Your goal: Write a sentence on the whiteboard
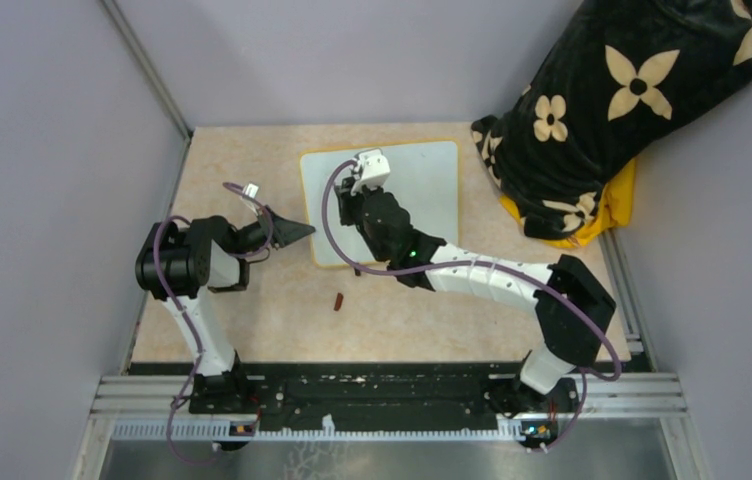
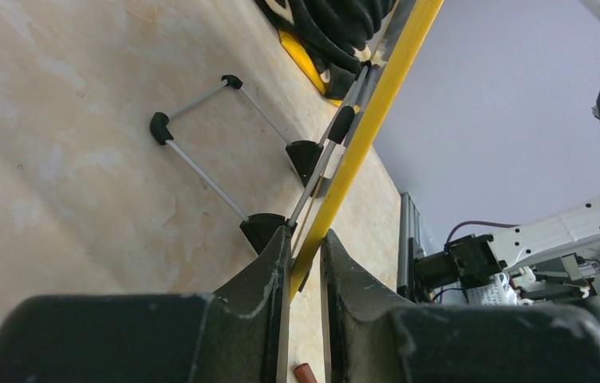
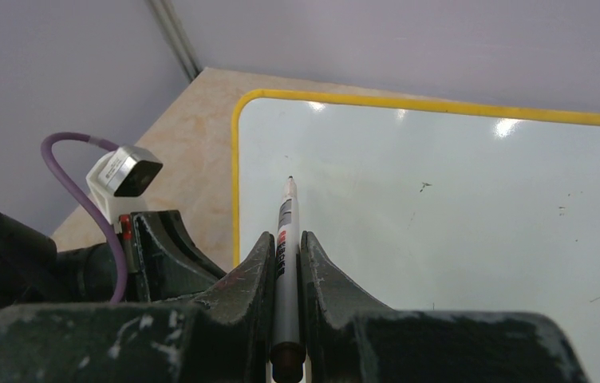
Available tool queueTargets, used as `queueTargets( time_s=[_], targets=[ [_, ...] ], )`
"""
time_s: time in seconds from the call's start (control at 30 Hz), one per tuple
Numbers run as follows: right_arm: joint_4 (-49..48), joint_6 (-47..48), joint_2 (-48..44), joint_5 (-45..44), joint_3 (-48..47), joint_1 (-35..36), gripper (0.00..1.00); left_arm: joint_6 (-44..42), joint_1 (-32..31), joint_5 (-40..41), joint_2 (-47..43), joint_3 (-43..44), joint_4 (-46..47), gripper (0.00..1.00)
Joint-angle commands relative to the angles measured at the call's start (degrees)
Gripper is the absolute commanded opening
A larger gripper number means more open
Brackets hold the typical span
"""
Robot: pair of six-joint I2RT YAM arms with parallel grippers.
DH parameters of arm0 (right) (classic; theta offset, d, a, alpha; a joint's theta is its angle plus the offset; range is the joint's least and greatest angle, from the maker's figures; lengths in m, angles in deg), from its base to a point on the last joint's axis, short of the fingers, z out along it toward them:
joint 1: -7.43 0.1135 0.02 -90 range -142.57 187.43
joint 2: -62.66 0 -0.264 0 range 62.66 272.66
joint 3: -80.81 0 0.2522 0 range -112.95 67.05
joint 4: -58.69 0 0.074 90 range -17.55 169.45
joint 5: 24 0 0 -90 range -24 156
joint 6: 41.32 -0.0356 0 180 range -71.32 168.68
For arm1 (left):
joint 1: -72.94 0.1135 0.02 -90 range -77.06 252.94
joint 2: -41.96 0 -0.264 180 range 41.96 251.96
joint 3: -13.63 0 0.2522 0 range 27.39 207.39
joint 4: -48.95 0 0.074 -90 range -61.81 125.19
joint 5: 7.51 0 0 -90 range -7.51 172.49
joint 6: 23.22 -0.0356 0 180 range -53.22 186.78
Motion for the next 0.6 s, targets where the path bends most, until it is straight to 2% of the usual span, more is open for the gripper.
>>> queueTargets(
  time_s=[0.0,0.57],
  targets=[
    [-4.49,0.45,1.0,-0.86,-3.17,0.05,0.0,-0.51,-0.34,0.86,0.38,-0.95,14.13,0.0],
    [-5.3,-2.01,4.12,-0.06,-5.25,-2.13,0.0,-1.09,-0.34,1.35,-0.05,-1.15,14.09,0.0]
  ],
)
